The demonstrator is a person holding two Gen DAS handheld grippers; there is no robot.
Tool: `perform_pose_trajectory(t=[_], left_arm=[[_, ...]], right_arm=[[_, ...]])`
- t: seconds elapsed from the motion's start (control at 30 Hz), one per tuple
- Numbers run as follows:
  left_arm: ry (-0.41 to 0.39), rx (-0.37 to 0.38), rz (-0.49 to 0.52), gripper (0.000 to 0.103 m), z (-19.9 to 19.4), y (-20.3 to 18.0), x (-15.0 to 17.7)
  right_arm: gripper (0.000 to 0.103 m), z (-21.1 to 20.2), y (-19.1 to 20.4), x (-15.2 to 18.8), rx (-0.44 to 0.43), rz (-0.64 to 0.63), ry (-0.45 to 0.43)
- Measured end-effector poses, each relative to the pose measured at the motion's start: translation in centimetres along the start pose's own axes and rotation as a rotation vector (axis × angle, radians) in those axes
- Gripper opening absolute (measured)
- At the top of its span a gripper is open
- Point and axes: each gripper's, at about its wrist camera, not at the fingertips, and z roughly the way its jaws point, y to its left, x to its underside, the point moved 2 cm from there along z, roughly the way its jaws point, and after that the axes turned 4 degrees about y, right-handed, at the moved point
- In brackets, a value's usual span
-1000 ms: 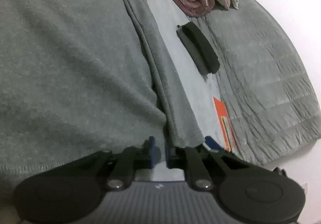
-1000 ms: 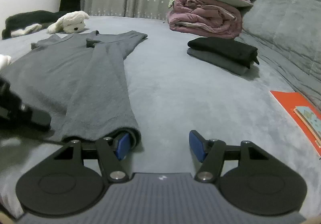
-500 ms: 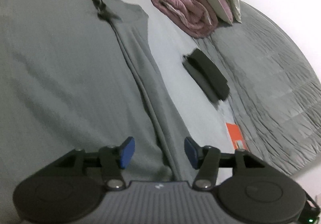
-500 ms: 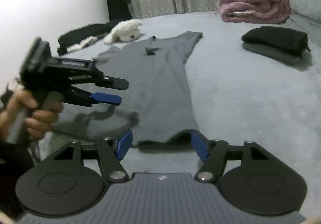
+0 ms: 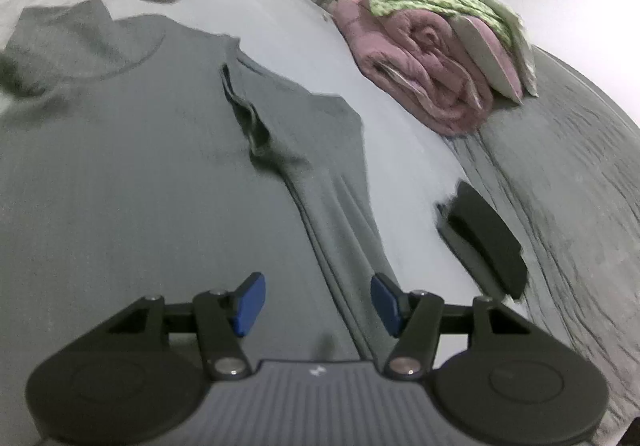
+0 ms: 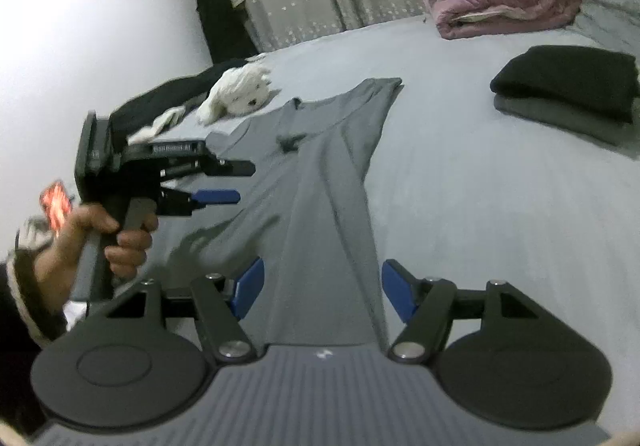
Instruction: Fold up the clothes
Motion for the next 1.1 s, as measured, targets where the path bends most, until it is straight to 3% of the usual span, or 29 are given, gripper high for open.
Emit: perform_pose_trajectory(t=[0.3, 0.5, 0.57, 0.7, 0.77, 0.8, 0.9, 1.0, 1.1], left_arm=[[-0.055, -0.077, -0.003, 0.057, 6.6, 2.5, -8.0], [-0.095, -0.118, -0.036, 0.049, 10.3, 3.9, -12.7], [-0.084, -0.160, -0.038, 0.036, 11.2, 4.0, -13.6], [-0.129, -0.171, -0.045, 0.031, 11.5, 4.3, -13.8], [-0.147, -0.188, 0.009, 0.018, 11.8, 4.1, -13.3], [-0.138, -0.190, 0.016, 0.017, 12.1, 4.0, -13.7], [-0.112, -0.103, -0.029, 0.009, 12.2, 4.5, -13.8], [-0.114, -0.122, 0.012, 0.007, 12.4, 4.0, -13.6], [-0.122, -0.117, 0.049, 0.005, 12.4, 3.5, -13.4]], right_arm=[[0.067, 6.5, -4.5, -6.6, 0.043, 0.064, 0.001], [0.063, 11.5, -6.5, -12.1, 0.080, 0.120, -0.006], [0.062, 13.4, -6.9, -14.0, 0.089, 0.138, -0.010], [0.060, 18.1, -7.2, -17.3, 0.122, 0.146, -0.021], [0.059, 20.4, -7.2, -18.6, 0.137, 0.135, -0.021], [0.058, 21.4, -7.2, -19.2, 0.139, 0.123, -0.025], [0.058, 24.4, -7.5, -21.1, 0.148, 0.122, -0.040], [0.058, 27.0, -7.9, -23.0, 0.151, 0.184, -0.053], [0.058, 29.0, -7.8, -24.2, 0.214, 0.220, -0.039]])
